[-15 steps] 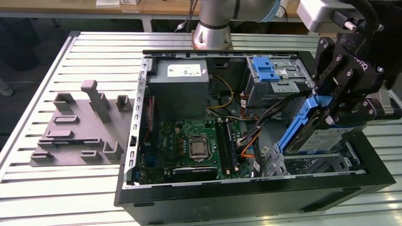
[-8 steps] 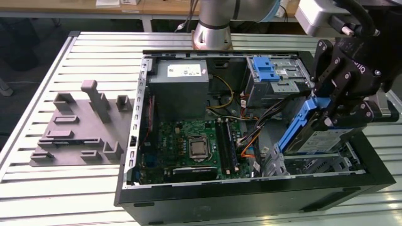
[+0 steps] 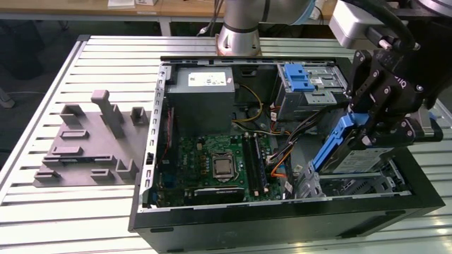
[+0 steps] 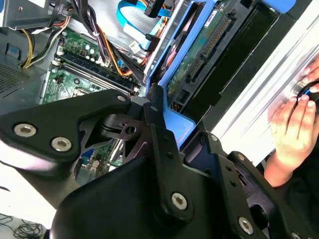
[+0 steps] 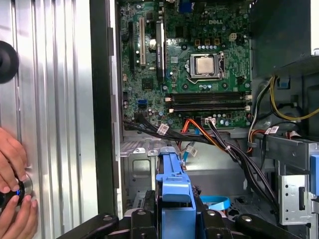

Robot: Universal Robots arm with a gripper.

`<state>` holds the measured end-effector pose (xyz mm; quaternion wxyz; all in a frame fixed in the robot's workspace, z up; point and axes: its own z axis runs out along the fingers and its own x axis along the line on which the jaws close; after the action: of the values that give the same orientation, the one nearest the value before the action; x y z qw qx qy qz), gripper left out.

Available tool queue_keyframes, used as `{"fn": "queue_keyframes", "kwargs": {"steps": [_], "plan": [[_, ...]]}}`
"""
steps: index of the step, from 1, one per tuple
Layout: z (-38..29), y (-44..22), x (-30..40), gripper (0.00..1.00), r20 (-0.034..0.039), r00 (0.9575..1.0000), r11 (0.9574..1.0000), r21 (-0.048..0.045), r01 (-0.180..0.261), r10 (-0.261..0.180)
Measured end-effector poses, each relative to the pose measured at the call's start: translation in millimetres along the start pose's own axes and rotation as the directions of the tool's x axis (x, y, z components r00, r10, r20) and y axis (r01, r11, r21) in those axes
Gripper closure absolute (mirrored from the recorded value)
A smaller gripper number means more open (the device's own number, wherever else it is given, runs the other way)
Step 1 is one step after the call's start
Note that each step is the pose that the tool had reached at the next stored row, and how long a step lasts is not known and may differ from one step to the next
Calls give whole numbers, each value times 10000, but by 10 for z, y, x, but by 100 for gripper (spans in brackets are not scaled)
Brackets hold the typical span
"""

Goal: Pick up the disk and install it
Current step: 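Insert the disk into the insertion slot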

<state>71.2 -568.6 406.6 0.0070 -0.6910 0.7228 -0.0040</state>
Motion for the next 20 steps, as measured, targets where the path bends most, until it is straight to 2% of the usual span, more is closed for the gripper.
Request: {"fn": "queue_keyframes", "kwargs": {"steps": [13,20], "plan": [[57,1,2,64,1,10000,10000,0,0,0],[109,1,2,64,0,10000,10000,0,0,0]]}}
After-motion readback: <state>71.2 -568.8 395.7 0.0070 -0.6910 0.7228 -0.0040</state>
